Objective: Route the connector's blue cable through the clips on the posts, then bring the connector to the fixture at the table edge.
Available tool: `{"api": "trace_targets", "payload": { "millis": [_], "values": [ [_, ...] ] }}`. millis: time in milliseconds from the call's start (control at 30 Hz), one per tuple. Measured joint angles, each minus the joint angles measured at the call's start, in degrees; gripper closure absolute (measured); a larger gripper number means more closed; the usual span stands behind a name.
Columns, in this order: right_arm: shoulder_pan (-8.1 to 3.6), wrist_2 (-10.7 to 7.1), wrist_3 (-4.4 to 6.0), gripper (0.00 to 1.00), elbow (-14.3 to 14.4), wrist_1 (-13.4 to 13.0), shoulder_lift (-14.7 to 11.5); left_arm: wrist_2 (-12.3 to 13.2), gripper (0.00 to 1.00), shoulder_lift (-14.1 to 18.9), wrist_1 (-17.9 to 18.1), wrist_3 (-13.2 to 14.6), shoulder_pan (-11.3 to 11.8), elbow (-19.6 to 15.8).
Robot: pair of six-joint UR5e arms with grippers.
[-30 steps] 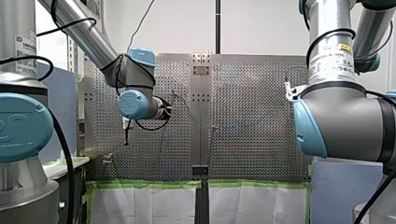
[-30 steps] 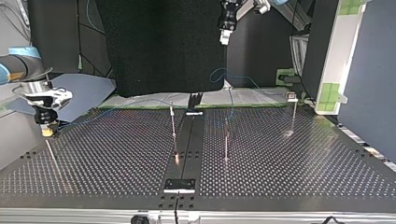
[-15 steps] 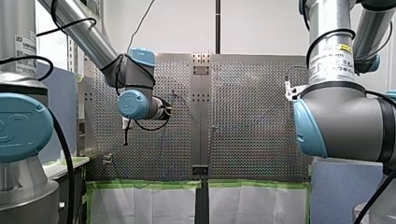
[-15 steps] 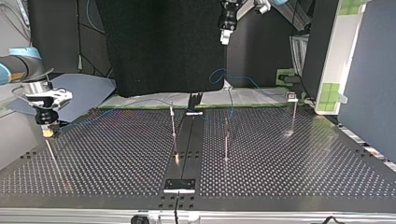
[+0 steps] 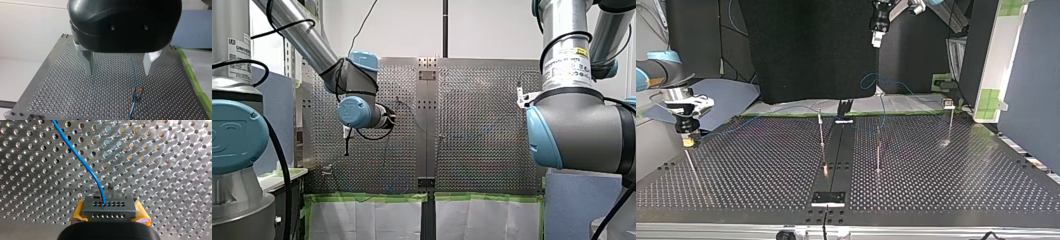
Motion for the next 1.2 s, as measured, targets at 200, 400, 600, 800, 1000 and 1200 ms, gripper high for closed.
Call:
{"api": "trace_targets", "payload": {
  "millis": [200,400,600,800,1000,1200],
  "values": [
    [0.13,-0.06,0.15,1.00,0.0,-0.2,0.1,0.0,0.00,0.0,0.0,0.0,0.0,0.0],
    [0.28,-0.24,0.29,1.00,-0.1,-0.3,0.1,0.0,0.00,0.0,0.0,0.0,0.0,0.0],
    [0.36,-0.28,0.92,1.00,-0.4,-0.5,0.2,0.0,0.00,0.0,0.0,0.0,0.0,0.0],
    [0.45,-0.28,1.30,1.00,-0.7,-0.5,0.2,0.0,0.00,0.0,0.0,0.0,0.0,0.0],
    [0.46,-0.25,1.59,1.00,-0.9,-0.5,0.3,0.0,0.00,0.0,0.0,0.0,-0.1,0.0],
    [0.54,-0.06,1.83,1.00,-1.0,-0.6,0.4,0.0,0.00,0.0,0.1,0.0,0.0,0.0]
  ]
}}
